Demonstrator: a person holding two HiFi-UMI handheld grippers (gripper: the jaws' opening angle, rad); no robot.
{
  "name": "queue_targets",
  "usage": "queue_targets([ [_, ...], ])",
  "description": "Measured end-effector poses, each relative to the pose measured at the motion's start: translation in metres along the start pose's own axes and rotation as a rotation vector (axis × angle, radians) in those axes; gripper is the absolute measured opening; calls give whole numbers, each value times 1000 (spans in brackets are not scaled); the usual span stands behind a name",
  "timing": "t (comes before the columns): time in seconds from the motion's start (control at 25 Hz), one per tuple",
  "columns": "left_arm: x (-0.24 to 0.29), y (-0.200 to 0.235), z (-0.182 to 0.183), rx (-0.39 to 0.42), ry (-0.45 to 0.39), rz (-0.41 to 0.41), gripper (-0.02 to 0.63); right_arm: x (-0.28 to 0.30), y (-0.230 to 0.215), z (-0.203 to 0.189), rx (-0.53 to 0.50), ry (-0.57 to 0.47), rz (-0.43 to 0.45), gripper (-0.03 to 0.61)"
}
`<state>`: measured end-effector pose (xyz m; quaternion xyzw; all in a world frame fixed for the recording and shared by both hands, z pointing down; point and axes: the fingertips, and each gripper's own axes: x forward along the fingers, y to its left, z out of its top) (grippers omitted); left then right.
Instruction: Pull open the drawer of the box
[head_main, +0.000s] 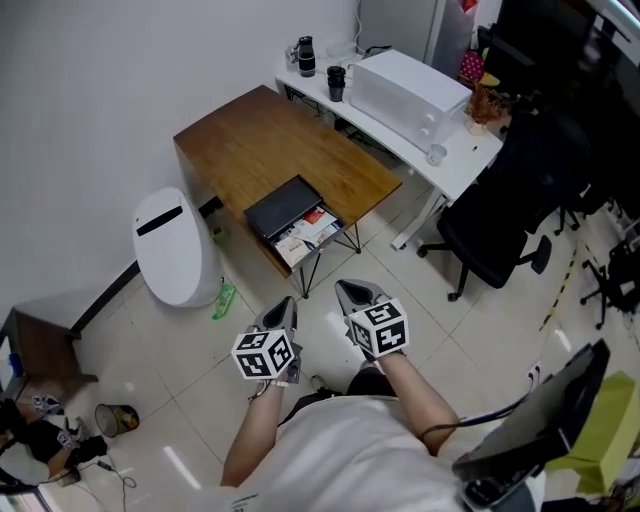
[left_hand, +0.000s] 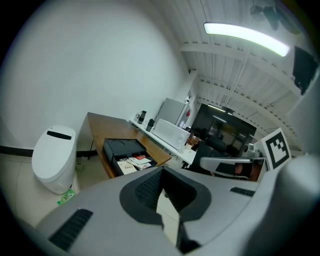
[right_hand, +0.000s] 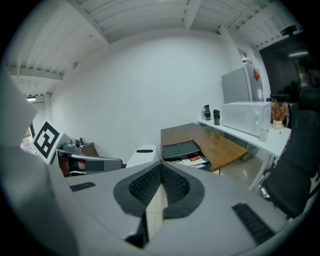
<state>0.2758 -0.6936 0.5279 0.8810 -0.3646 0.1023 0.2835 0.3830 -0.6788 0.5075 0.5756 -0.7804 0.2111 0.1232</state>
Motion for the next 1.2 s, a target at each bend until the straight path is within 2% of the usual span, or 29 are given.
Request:
queue_targets([
  [0.32, -5, -15, 2, -10, -34, 45, 2, -16, -7, 10, -40, -29, 36, -12],
  [0.52, 1, -29, -7, 2, -26, 58, 2, -26, -18, 1, 9, -30, 48, -12],
  [0.76, 7, -35, -14, -5, -14, 75, 2, -35, -33, -7, 43, -17, 14, -12],
  [1.04, 11, -40, -16, -4, -2, 65, 2, -37, -38, -11, 40, -7, -18, -12],
  [1.2, 10, -40, -16, 3, 3, 57, 2, -33, -39, -18, 73, 7, -20, -12],
])
